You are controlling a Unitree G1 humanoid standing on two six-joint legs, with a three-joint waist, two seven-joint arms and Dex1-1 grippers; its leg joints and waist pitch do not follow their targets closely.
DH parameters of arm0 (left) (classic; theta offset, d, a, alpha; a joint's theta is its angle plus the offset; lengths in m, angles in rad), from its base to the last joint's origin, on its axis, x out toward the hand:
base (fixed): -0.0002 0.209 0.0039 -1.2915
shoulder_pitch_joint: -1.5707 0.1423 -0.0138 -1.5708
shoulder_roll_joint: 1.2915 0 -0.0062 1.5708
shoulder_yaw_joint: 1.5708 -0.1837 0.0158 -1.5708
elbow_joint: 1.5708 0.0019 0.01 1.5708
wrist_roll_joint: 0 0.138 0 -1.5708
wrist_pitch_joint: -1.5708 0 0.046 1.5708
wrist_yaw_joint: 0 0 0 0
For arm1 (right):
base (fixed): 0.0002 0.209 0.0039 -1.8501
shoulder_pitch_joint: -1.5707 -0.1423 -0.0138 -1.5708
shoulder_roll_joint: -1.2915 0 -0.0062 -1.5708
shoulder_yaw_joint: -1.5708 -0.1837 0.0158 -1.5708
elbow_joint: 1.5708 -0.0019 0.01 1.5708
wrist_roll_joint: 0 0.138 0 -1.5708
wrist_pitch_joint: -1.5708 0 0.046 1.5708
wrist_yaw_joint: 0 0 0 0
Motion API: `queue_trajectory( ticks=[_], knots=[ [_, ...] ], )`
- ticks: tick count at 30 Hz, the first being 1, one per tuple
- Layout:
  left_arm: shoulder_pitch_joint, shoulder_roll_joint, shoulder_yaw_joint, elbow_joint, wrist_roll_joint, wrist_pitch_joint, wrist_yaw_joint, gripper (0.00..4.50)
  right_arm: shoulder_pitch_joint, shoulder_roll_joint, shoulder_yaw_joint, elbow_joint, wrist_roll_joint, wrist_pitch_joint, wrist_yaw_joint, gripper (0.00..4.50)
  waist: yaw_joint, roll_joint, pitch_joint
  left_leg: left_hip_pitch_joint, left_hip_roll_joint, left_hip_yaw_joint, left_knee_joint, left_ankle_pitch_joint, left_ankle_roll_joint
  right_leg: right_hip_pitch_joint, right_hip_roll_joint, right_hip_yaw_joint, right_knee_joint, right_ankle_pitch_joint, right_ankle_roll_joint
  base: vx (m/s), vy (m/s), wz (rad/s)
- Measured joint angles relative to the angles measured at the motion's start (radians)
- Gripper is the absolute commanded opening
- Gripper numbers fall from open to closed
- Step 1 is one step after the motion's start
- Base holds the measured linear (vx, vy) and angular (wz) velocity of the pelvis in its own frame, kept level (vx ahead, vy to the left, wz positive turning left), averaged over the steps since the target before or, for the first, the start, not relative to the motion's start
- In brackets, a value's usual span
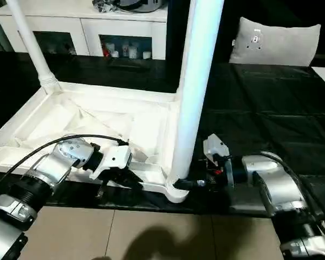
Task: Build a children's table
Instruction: Rotate leg to tighten
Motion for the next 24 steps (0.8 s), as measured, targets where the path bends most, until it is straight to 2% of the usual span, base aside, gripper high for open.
queue_trajectory(
  ticks=[3, 6, 9, 12, 14, 17, 18, 19, 20, 21, 24],
  knots=[
    [0.006, -0.014, 0.009, -0.005, -0.01, 0.044, 0.006, 0.0, 0.044, 0.012, -0.024, -0.048, 0.027, 0.051, -0.03, 2.03, 0.007, 0.001, 0.0, 0.001, 0.0, 0.0, 0.0, 0.0, 0.0, 0.001, 0.0, 0.0, 0.0, -0.001, 0.001, 0.0, 0.0, 0.0],
    [0.013, -0.025, 0.032, -0.008, -0.011, 0.105, 0.046, 0.0, 0.056, 0.055, -0.055, -0.057, 0.037, 0.095, -0.112, 2.02, 0.003, 0.003, -0.002, 0.003, 0.0, 0.0, 0.001, 0.0, -0.002, 0.002, 0.0, 0.0, 0.0, -0.001, 0.003, 0.0, 0.0, 0.0],
    [0.012, -0.051, 0.071, -0.008, 0.015, 0.196, 0.169, 0.0, 0.023, 0.148, -0.1, -0.018, 0.015, 0.124, -0.296, 2.02, -0.025, 0.004, -0.003, 0.005, 0.0, 0.0, 0.002, 0.003, -0.007, 0.003, 0.0, 0.0, 0.0, 0.002, 0.004, 0.0, 0.0, 0.0],
    [0.01, -0.111, 0.097, -0.008, 0.025, 0.288, 0.287, 0.0, -0.014, 0.202, -0.134, 0.015, -0.023, 0.141, -0.464, 2.02, -0.059, 0.004, -0.003, 0.006, 0.0, 0.0, 0.004, 0.003, -0.007, 0.005, 0.0, 0.0, -0.005, 0.002, 0.005, 0.0, 0.0, 0.0],
    [0.009, -0.146, 0.106, -0.008, 0.024, 0.33, 0.337, 0.0, -0.028, 0.225, -0.15, 0.024, -0.041, 0.148, -0.547, 2.02, -0.076, 0.004, -0.003, 0.006, 0.0, 0.0, 0.003, 0.003, -0.006, 0.007, 0.0, -0.001, -0.01, 0.002, 0.005, 0.0, 0.0, 0.0],
    [-0.018, -0.239, 0.142, 0.013, 0.05, 0.426, 0.524, 0.0, -0.11, 0.33, -0.197, 0.083, -0.089, 0.191, -0.799, 2.02, -0.098, 0.002, -0.002, 0.005, 0.0, -0.001, 0.004, 0.004, -0.005, 0.007, 0.001, -0.003, -0.014, 0.002, 0.006, 0.0, 0.0, 0.0],
    [-0.026, -0.262, 0.142, 0.019, 0.056, 0.441, 0.564, 0.0, -0.125, 0.342, -0.203, 0.093, -0.096, 0.195, -0.853, 2.02, -0.101, 0.002, -0.002, 0.004, 0.0, -0.001, 0.003, 0.004, -0.005, 0.007, 0.001, -0.004, -0.017, 0.003, 0.006, 0.0, 0.0, 0.0],
    [-0.026, -0.274, 0.143, 0.019, 0.057, 0.446, 0.584, 0.0, -0.126, 0.347, -0.205, 0.095, -0.097, 0.192, -0.877, 2.35, -0.101, 0.002, -0.002, 0.003, 0.0, -0.001, 0.002, 0.004, -0.005, 0.007, 0.001, -0.005, -0.018, 0.003, 0.006, 0.0, 0.0, 0.0],
    [-0.026, -0.285, 0.143, 0.019, 0.06, 0.45, 0.603, 0.0, -0.127, 0.355, -0.211, 0.1, -0.099, 0.183, -0.897, 2.35, -0.101, 0.002, -0.003, 0.003, 0.0, -0.001, 0.003, 0.005, -0.004, 0.007, 0.001, -0.004, -0.018, 0.003, 0.006, 0.0, 0.0, 0.0],
    [-0.026, -0.297, 0.143, 0.019, 0.064, 0.451, 0.627, 0.0, -0.127, 0.369, -0.221, 0.105, -0.102, 0.169, -0.922, 2.68, -0.101, 0.001, -0.003, 0.002, 0.0, -0.001, 0.003, 0.004, -0.003, 0.008, 0.0, -0.004, -0.018, 0.004, 0.007, 0.0, 0.0, 0.0],
    [-0.027, -0.308, 0.139, 0.01, 0.073, 0.451, 0.647, 0.0, -0.127, 0.398, -0.243, 0.12, -0.102, 0.153, -0.965, 2.77, -0.096, 0.001, -0.003, 0.001, 0.0, -0.001, 0.002, 0.003, -0.002, 0.007, 0.0, -0.003, -0.018, 0.007, 0.006, 0.0, 0.0, 0.0]
  ],
)
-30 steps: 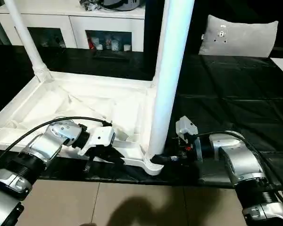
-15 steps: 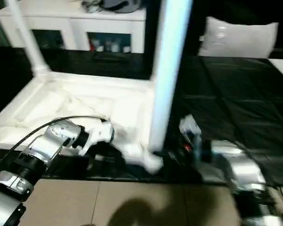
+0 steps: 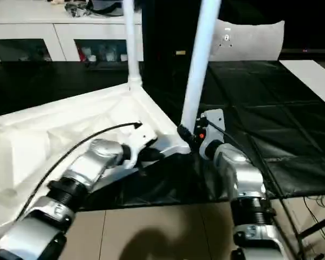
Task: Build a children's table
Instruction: Rotate leg to tighten
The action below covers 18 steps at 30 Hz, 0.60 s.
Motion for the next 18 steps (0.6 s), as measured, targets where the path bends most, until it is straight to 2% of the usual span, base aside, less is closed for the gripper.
queue_trajectory(
  ticks=[8, 11, 12, 15, 18],
  knots=[
    [0.008, 0.014, -0.029, -0.023, 0.004, -0.026, -0.016, 0.0, 0.036, -0.019, 0.008, -0.032, -0.005, -0.022, 0.037, 3.59, 0.017, 0.0, 0.0, 0.0, 0.0, 0.0, -0.005, 0.0, 0.0, -0.001, 0.0, 0.0, 0.0, 0.005, -0.001, 0.0, 0.0, 0.0],
    [0.013, 0.036, -0.038, -0.024, 0.005, -0.062, -0.042, 0.0, 0.06, -0.078, 0.028, -0.046, 0.006, -0.042, 0.124, 3.71, 0.024, 0.0, 0.0, -0.001, 0.0, 0.0, -0.006, 0.0, 0.0, -0.002, 0.0, 0.001, 0.0, 0.005, 0.0, 0.0, 0.0, 0.0],
    [0.016, 0.045, -0.039, -0.024, 0.005, -0.076, -0.055, 0.0, 0.073, -0.103, 0.034, -0.05, 0.014, -0.043, 0.164, 4.01, 0.025, 0.0, 0.0, -0.001, 0.0, 0.0, -0.006, 0.0, 0.0, -0.002, 0.0, 0.0, 0.0, 0.005, 0.0, 0.0, 0.0, 0.0],
    [0.018, 0.074, -0.043, -0.026, 0.003, -0.105, -0.094, 0.0, 0.083, -0.135, 0.045, -0.058, 0.025, -0.048, 0.243, 4.09, 0.026, 0.001, 0.0, -0.001, 0.0, 0.0, -0.006, 0.0, 0.0, -0.002, 0.0, 0.001, 0.0, 0.005, 0.0, 0.0, 0.0, 0.0],
    [0.028, 0.113, -0.059, -0.03, -0.009, -0.154, -0.164, 0.0, 0.094, -0.209, 0.065, -0.058, 0.033, -0.048, 0.358, 4.45, 0.03, 0.001, 0.0, -0.001, 0.0, 0.001, -0.006, 0.0, 0.001, -0.002, 0.0, 0.001, 0.0, 0.005, 0.0, 0.0, 0.0, 0.0]
  ],
)
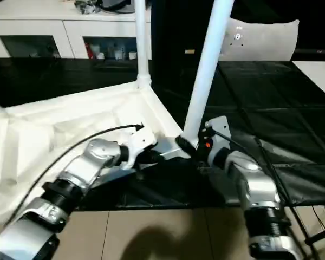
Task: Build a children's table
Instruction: Rotate leg to tighten
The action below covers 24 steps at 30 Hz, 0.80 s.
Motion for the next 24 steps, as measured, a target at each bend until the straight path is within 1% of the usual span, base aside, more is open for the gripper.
queue_trajectory(
  ticks=[4, 6, 8, 9, 12, 13, 16, 18, 20, 21, 22, 24],
  knots=[
    [0.006, 0.049, -0.017, 0.005, -0.006, -0.073, -0.091, 0.0, 0.002, -0.097, 0.026, -0.002, 0.003, -0.003, 0.15, 4.5, 0.005, 0.0, 0.0, 0.0, 0.0, 0.0, 0.0, 0.0, 0.0, 0.0, 0.0, 0.0, 0.0, 0.0, 0.0, 0.0, 0.0, 0.0],
    [0.007, 0.074, -0.02, 0.013, -0.016, -0.111, -0.147, 0.0, 0.002, -0.141, 0.053, -0.002, 0.002, -0.007, 0.216, 4.5, 0.009, 0.0, 0.0, 0.0, 0.0, 0.0, 0.0, 0.0, 0.0, 0.0, 0.0, 0.0, 0.0, 0.0, 0.0, 0.0, 0.0, 0.0],
    [0.007, 0.088, -0.02, 0.026, -0.027, -0.145, -0.195, 0.0, -0.001, -0.159, 0.069, -0.001, -0.002, -0.022, 0.267, 4.5, 0.016, 0.0, 0.0, 0.0, 0.0, 0.0, 0.0, 0.0, 0.0, 0.0, 0.0, 0.0, 0.0, 0.0, 0.0, 0.0, 0.0, 0.0],
    [0.006, 0.099, -0.023, 0.031, -0.028, -0.162, -0.222, 0.0, -0.006, -0.166, 0.091, -0.001, -0.002, -0.033, 0.3, 4.5, 0.019, 0.0, 0.0, 0.0, 0.0, 0.001, 0.001, 0.0, 0.0, 0.0, 0.0, 0.0, 0.0, 0.0, 0.0, 0.0, 0.0, 0.0],
    [0.001, 0.124, -0.05, 0.032, -0.034, -0.202, -0.293, 0.0, -0.018, -0.183, 0.133, -0.001, -0.002, -0.046, 0.387, 4.5, 0.028, 0.0, 0.0, 0.0, 0.0, 0.001, 0.001, 0.0, 0.001, 0.0, 0.0, 0.0, 0.0, 0.0, 0.0, 0.0, 0.0, 0.0],
    [0.001, 0.13, -0.053, 0.031, -0.035, -0.211, -0.314, 0.0, -0.018, -0.188, 0.137, -0.001, -0.001, -0.046, 0.409, 4.21, 0.032, 0.0, 0.0, 0.0, 0.0, 0.001, 0.001, 0.0, 0.001, 0.0, -0.001, 0.0, 0.0, 0.0, 0.0, 0.0, 0.0, 0.0],
    [-0.001, 0.15, -0.068, 0.027, -0.042, -0.235, -0.374, 0.0, -0.018, -0.2, 0.151, -0.001, 0.012, -0.046, 0.481, 4.08, 0.042, 0.0, 0.0, 0.0, 0.0, 0.001, 0.001, -0.001, 0.001, 0.0, 0.0, 0.001, 0.001, 0.0, -0.001, 0.0, 0.0, 0.0],
    [-0.005, 0.163, -0.08, 0.023, -0.044, -0.247, -0.415, 0.0, -0.018, -0.204, 0.174, -0.001, 0.024, -0.046, 0.53, 3.69, 0.046, 0.0, 0.0, 0.0, 0.001, 0.001, 0.001, -0.001, 0.001, 0.0, 0.0, 0.001, 0.001, 0.0, -0.001, 0.0, 0.0, 0.0],
    [-0.006, 0.17, -0.083, 0.021, -0.044, -0.256, -0.442, 0.0, -0.018, -0.204, 0.189, -0.001, 0.03, -0.046, 0.564, 3.66, 0.049, 0.0, 0.0, 0.0, 0.001, 0.001, 0.001, 0.0, 0.001, 0.0, 0.0, 0.001, 0.001, 0.0, -0.001, 0.0, 0.0, 0.0],
    [-0.006, 0.173, -0.085, 0.021, -0.044, -0.261, -0.452, 0.0, -0.018, -0.205, 0.198, -0.003, 0.035, -0.046, 0.583, 3.48, 0.049, 0.0, 0.0, 0.0, 0.001, 0.001, 0.002, -0.001, 0.001, 0.0, 0.0, 0.001, 0.001, 0.0, -0.001, 0.0, 0.0, 0.0],
    [-0.006, 0.176, -0.087, 0.021, -0.044, -0.265, -0.46, 0.0, -0.018, -0.207, 0.204, -0.004, 0.038, -0.045, 0.593, 3.48, 0.049, -0.001, 0.0, 0.0, 0.001, 0.001, 0.002, -0.001, 0.001, 0.0, 0.0, 0.001, 0.001, 0.0, -0.001, 0.0, 0.0, 0.0],
    [-0.006, 0.179, -0.09, 0.02, -0.045, -0.271, -0.469, 0.0, -0.018, -0.213, 0.211, -0.013, 0.043, -0.036, 0.618, 3.26, 0.05, -0.001, 0.0, 0.0, 0.001, 0.002, 0.002, -0.001, 0.001, 0.0, -0.001, 0.001, 0.001, 0.0, -0.001, 0.0, 0.0, 0.0]
  ],
)
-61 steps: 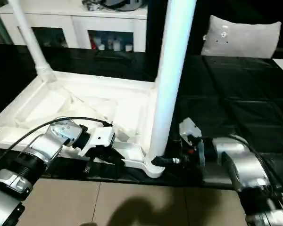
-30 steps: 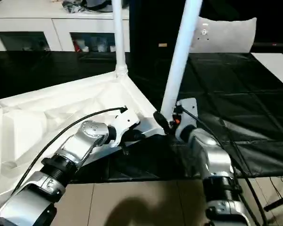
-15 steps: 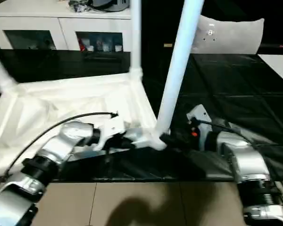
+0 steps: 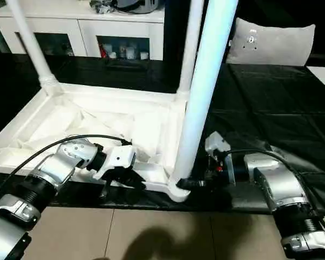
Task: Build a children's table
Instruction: Rotate leg to tighten
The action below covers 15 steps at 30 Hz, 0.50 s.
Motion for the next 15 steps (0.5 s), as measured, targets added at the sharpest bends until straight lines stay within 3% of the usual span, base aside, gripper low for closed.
queue_trajectory(
  ticks=[4, 9, 15],
  knots=[
    [0.0, 0.002, -0.002, 0.0, 0.0, -0.007, -0.003, 0.0, 0.001, -0.004, 0.004, -0.031, 0.018, 0.011, 0.034, 3.09, 0.001, 0.0, 0.0, 0.0, 0.0, 0.0, 0.0, 0.0, 0.0, 0.0, 0.0, 0.0, 0.0, 0.0, 0.0, 0.0, 0.0, 0.0],
    [0.0, 0.002, -0.003, 0.0, 0.0, -0.012, -0.008, 0.0, 0.002, -0.004, 0.005, -0.034, 0.023, 0.012, 0.038, 2.45, 0.003, 0.0, 0.0, 0.0, 0.0, 0.0, 0.0, 0.0, 0.0, 0.0, 0.0, 0.0, 0.0, 0.0, 0.001, 0.0, 0.0, 0.0],
    [0.001, 0.002, -0.004, 0.0, -0.003, -0.011, -0.017, 0.0, 0.017, -0.005, -0.001, -0.054, 0.029, 0.014, 0.035, 2.18, 0.006, -0.001, 0.0, 0.0, 0.0, 0.0, 0.0, 0.0, 0.0, 0.0, 0.0, 0.0, 0.0, -0.001, 0.001, 0.0, 0.0, 0.0]
  ],
)
